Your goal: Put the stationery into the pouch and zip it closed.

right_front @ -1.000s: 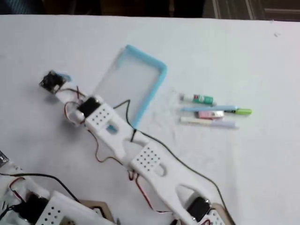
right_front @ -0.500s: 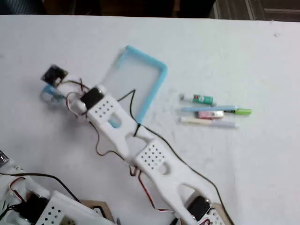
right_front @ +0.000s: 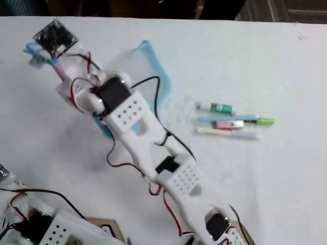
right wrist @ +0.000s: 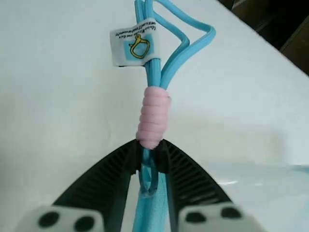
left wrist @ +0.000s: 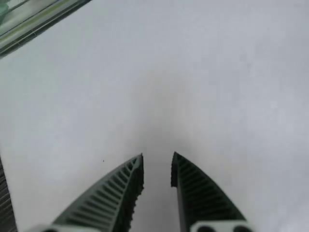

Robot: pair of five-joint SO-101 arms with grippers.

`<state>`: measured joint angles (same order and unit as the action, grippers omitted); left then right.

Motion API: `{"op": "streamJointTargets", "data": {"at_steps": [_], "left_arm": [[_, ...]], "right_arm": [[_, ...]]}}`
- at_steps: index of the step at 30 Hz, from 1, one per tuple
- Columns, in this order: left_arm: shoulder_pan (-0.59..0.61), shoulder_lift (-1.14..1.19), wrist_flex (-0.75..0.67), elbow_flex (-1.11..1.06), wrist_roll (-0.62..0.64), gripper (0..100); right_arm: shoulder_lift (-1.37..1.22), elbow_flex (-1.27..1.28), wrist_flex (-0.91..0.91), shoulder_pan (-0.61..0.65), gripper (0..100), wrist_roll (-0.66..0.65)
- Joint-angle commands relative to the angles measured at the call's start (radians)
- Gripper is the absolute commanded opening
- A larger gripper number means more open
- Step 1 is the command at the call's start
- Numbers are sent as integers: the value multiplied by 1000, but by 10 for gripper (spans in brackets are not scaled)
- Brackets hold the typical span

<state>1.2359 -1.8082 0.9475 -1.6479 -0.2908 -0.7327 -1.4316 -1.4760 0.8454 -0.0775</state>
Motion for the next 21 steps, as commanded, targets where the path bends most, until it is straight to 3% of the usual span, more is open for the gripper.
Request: {"op": "streamJointTargets", "data": {"at_steps": [1,8,12,18,21], "left_arm": [[-19,-10,12,101,0,120],[-269,-4,213,407,6,120],[-397,48,236,559,6,121],[-456,433,267,858,121,121],[-463,656,376,1080,216,121]], "right_arm": [[168,-6,-10,2,17,18],[341,3,-56,1,17,35],[389,5,-116,-35,17,34],[392,5,-246,-119,17,35],[392,6,-291,-163,17,35]]}}
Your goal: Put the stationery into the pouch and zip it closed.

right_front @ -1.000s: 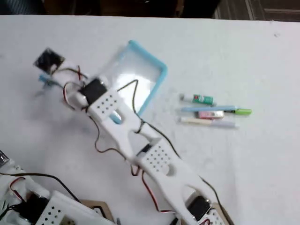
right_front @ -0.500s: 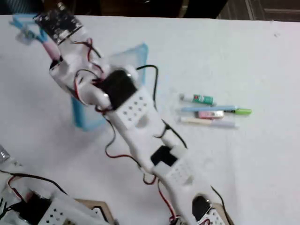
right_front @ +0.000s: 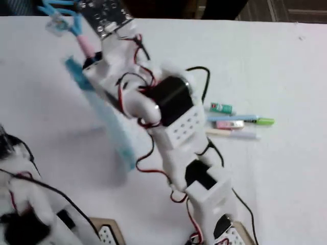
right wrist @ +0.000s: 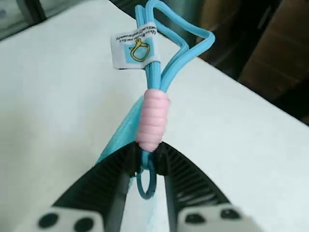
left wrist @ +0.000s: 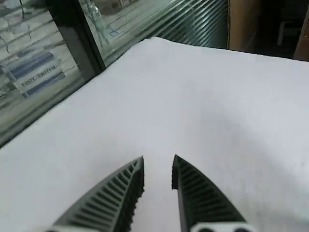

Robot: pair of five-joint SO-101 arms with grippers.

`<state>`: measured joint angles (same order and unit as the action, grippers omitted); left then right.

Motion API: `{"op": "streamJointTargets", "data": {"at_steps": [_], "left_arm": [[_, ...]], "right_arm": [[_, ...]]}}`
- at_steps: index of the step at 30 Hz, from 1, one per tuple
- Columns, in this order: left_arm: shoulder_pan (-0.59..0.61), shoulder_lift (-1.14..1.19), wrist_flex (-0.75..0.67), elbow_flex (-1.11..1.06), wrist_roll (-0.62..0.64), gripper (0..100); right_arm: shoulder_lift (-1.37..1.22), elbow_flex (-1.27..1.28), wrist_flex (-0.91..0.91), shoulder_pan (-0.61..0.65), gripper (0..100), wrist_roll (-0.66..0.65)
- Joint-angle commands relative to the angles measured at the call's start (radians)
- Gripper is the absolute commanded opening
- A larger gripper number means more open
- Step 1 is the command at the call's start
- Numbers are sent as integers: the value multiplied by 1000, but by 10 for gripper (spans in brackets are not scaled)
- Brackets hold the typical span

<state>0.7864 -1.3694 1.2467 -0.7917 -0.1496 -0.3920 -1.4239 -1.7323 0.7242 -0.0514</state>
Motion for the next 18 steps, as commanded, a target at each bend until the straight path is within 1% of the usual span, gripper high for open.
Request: {"op": "streamJointTargets", "data": {"at_steps": [1,3,7,9,12,15,16,18], "left_arm": [[-33,282,126,310,87,121],[-87,389,239,482,86,134],[-243,513,470,822,95,247],[-332,547,546,973,147,284],[-429,558,542,1073,244,286],[-575,587,540,1054,339,290],[-616,598,539,1037,367,290],[-653,608,539,1022,399,291]], "right_arm": [[51,-2,-38,-54,17,9],[51,-2,-38,-77,17,8],[51,23,-38,-82,17,9],[54,48,-38,-81,17,11],[51,81,-36,-81,17,12],[51,86,-36,-81,17,15],[53,86,-35,-81,17,37],[58,86,-27,-84,17,86]]}}
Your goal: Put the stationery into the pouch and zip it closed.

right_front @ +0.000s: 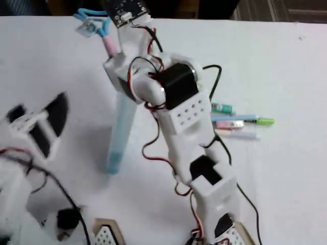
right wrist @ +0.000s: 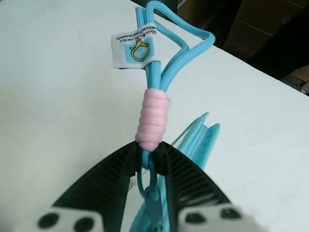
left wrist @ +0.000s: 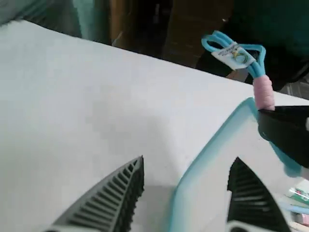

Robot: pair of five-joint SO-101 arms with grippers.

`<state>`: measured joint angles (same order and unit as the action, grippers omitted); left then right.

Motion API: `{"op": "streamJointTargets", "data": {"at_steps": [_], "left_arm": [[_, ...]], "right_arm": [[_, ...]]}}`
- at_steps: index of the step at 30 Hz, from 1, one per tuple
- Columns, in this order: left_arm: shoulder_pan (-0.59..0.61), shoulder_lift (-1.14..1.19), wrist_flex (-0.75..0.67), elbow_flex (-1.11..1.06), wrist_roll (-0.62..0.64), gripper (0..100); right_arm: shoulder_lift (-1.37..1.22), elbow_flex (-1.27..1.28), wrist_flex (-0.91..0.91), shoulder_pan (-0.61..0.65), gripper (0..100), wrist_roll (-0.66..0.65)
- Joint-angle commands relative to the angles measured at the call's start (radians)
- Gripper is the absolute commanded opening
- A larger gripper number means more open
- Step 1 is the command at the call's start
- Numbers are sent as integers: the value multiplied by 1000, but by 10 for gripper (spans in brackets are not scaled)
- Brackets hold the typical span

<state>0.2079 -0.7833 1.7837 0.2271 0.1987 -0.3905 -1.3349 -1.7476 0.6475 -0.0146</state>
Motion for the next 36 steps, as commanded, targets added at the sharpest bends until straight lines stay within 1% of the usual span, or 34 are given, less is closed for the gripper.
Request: {"op": "streamJointTargets", "data": {"at_steps": [1,5,11,16,21,26,29,36], "left_arm": [[-85,24,2,2,52,291],[-131,25,2,-3,66,291],[-197,31,-51,-55,172,333],[-219,31,-132,-153,187,332],[-223,31,-259,-247,270,331],[-243,51,-359,-295,270,330],[-271,90,-376,-318,265,303],[-289,171,-423,-316,272,300]], "right_arm": [[58,-3,-8,-8,17,69],[58,-5,13,-10,17,161],[62,-32,84,-10,17,215],[64,-68,101,-10,17,216],[65,-69,101,-5,17,216],[65,-69,101,-7,17,216],[65,-69,101,-7,17,216],[67,-69,101,-4,17,216]]}}
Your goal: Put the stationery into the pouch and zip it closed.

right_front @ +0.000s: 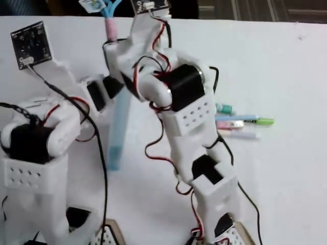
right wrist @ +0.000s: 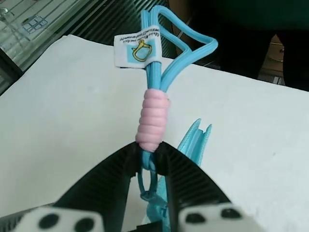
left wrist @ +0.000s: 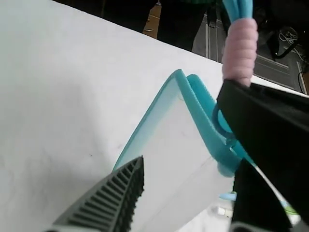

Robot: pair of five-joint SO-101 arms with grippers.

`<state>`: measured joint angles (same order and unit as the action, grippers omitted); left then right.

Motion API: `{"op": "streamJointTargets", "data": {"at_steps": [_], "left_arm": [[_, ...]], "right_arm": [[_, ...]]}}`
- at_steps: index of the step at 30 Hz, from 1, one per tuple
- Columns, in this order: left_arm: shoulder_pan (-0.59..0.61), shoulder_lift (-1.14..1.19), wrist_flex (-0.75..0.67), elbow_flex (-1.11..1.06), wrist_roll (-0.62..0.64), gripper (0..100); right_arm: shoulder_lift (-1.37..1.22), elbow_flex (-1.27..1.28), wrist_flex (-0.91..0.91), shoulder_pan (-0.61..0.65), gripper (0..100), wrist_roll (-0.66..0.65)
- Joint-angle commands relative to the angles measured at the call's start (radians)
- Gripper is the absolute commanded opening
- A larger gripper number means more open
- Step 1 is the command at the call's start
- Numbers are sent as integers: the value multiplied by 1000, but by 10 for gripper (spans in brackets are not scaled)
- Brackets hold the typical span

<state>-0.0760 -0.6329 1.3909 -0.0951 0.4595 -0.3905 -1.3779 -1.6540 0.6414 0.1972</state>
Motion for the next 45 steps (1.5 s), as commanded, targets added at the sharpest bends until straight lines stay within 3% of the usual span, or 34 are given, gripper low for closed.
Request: {"op": "streamJointTargets", "data": {"at_steps": [1,6,12,14,17,26,36,45], "left_arm": [[-5,31,-32,9,11,299],[-5,76,-35,6,2,276],[-2,97,-37,-28,-123,10],[8,96,-29,-58,-144,45],[67,96,-9,-84,-175,21],[320,94,34,-92,-207,22],[272,93,44,-75,-207,25],[417,-186,112,60,-278,26]], "right_arm": [[67,-26,7,-1,17,5],[79,-28,7,-4,17,5],[119,-23,28,-16,17,5],[120,-23,28,-35,17,5],[124,-26,27,-77,17,5],[196,-17,-1,-127,16,-2],[197,-14,-31,19,16,-34],[110,37,168,35,16,-32]]}}
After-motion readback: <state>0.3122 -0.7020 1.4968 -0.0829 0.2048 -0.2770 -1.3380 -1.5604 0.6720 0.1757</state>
